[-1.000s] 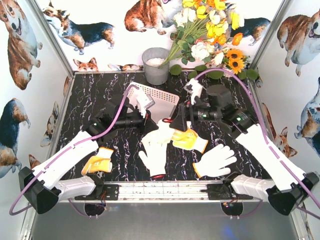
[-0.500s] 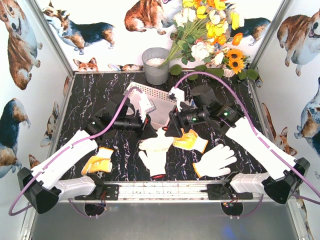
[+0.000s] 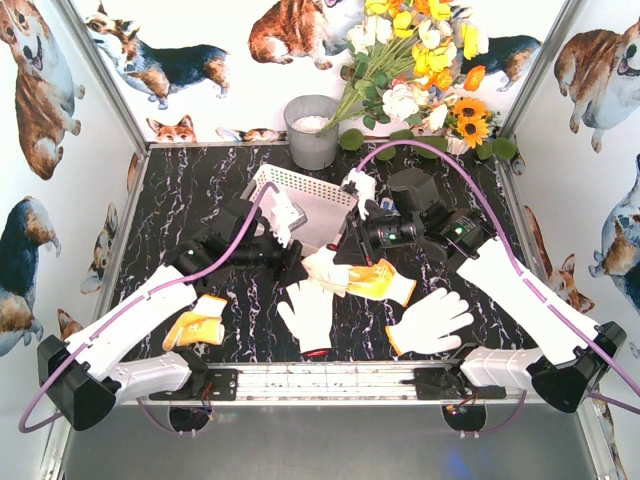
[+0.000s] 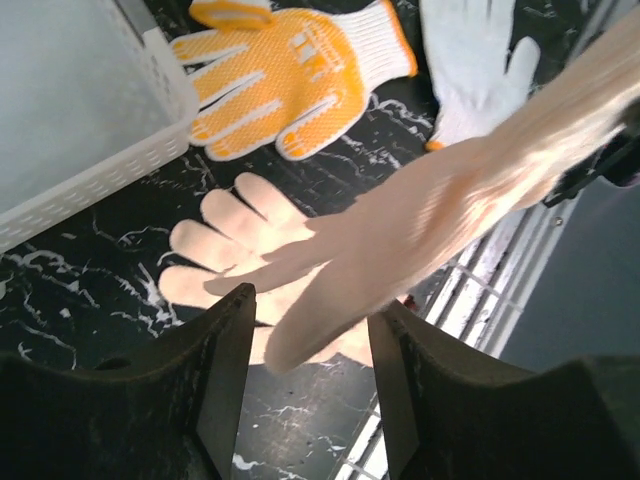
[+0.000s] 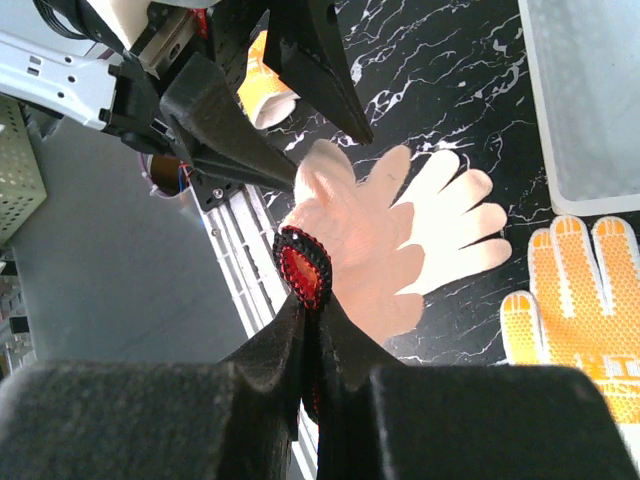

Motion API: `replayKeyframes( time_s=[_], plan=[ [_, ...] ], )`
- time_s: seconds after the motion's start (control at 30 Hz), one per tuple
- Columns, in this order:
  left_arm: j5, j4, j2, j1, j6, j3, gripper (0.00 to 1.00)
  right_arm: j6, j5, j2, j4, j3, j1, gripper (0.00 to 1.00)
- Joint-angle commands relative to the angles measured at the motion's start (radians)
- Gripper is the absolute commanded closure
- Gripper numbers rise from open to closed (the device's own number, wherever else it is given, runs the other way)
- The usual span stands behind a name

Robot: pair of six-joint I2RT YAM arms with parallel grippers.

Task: Put the gloves into the storage basket
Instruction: Pair the glove with the glove.

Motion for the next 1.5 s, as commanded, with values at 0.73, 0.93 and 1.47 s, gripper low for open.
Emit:
replayKeyframes(
  time_s=[0.73,0.93,1.47],
  plan=[
    [-0.431,0.156,-0.070,0.040,-0.210,-0.201,1.00,-0.091,0.371,0.117,0.201,0.020,0.070,1.00],
    [-0.456,0.279,-0.028,0.043,-0.219,-0.233,1.00,-0.177,0.405,0.159,0.199,0.033,0.070,1.00],
    [-0.445,0.383,0.123,0.052,-0.204,-0.296,1.00,-0.231,0.366,0.197,0.289,-0.047,0.077,1.00]
  ],
)
